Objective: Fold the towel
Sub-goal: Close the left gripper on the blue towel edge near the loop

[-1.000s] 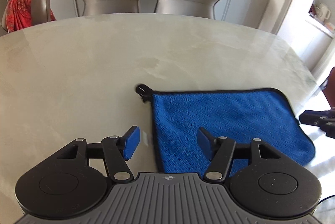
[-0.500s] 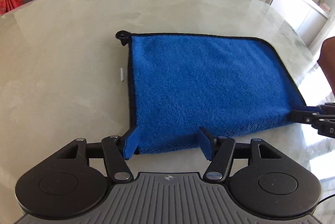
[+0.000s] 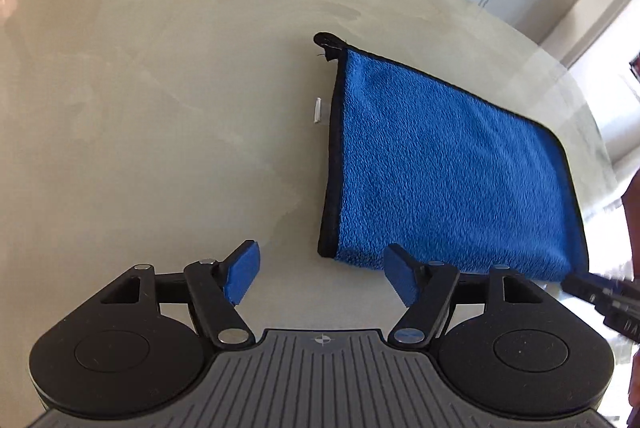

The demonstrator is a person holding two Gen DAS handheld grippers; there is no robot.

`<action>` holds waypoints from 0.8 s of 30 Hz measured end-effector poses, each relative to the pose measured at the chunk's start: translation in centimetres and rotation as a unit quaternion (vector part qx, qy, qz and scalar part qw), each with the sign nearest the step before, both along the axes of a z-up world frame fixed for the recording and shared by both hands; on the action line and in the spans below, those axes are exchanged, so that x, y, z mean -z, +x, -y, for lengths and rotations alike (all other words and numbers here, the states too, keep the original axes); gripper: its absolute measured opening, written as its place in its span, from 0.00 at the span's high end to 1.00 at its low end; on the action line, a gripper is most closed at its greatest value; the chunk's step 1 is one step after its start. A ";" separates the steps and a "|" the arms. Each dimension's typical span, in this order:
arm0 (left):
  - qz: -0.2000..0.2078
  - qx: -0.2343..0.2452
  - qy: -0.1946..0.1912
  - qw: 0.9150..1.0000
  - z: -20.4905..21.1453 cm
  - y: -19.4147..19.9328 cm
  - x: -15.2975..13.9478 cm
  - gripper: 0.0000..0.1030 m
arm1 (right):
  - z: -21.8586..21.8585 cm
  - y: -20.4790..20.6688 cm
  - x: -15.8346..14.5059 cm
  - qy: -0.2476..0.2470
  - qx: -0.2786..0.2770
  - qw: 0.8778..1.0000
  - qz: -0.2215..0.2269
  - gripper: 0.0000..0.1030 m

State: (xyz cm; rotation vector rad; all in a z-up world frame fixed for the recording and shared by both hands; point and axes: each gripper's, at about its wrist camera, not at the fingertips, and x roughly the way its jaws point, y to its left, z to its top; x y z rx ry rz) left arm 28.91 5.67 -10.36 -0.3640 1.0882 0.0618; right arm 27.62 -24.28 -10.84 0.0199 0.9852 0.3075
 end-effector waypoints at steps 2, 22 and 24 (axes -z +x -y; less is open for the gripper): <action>0.000 -0.009 -0.009 1.000 0.0 0.3 0.0 0.26 | 0.1 0.0 0.0 0.002 0.000 1.000 0.000 0.67; 0.000 0.014 -0.088 0.996 -0.1 3.0 -1.4 0.85 | -10.7 -1.7 -2.7 -0.022 -0.219 0.971 0.088 0.67; -0.001 0.012 -0.096 0.995 -0.3 3.2 -1.6 0.85 | -13.3 -1.7 -2.2 -0.038 -0.259 0.959 0.106 0.67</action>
